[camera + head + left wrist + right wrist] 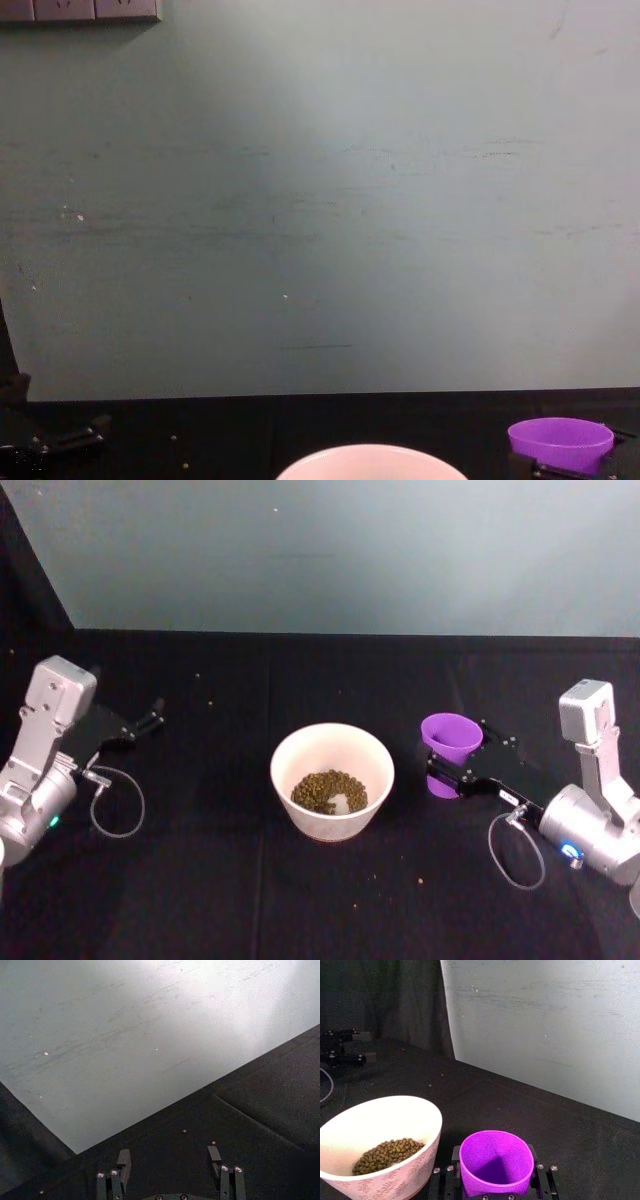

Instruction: Pick up the cup and pour the mung beans from the cup into the bowl.

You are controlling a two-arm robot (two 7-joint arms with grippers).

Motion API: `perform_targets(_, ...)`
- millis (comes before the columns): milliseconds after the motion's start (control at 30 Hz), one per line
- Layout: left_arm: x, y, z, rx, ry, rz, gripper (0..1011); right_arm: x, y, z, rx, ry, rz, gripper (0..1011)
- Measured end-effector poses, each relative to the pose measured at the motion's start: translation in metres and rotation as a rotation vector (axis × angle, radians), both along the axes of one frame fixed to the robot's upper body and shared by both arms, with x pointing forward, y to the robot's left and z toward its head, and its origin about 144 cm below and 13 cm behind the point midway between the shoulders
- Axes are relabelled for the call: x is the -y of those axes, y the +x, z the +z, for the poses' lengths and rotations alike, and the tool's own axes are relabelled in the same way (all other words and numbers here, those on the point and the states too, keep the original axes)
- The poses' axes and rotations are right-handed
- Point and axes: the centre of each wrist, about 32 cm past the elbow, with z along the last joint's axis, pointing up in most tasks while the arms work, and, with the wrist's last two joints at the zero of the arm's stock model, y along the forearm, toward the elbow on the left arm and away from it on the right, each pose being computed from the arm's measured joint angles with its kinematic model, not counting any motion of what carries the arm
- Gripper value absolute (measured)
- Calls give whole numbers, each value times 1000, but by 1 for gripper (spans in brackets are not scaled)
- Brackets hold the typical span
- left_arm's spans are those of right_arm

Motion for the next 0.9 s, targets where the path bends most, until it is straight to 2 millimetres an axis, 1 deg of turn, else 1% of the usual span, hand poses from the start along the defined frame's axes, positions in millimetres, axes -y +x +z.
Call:
perform_targets(33,0,0,0,0,0,0,1000,0,0,0,0,0,0,743)
perform_targets(167,0,0,0,0,0,0,1000,0,0,0,2,-2,1,808)
perform_targets(200,0,0,0,0,0,0,1000,0,0,0,2,-3,1,856)
perform_targets(400,0,0,0,0,0,0,1000,0,-1,0,5,-4,1,1002)
perform_targets(767,0,0,0,0,0,0,1000,1,-1,0,6,-6,1,1003)
perform_targets(900,0,0,0,0,0,0,1000,0,-6,11,23,-14,-1,1003)
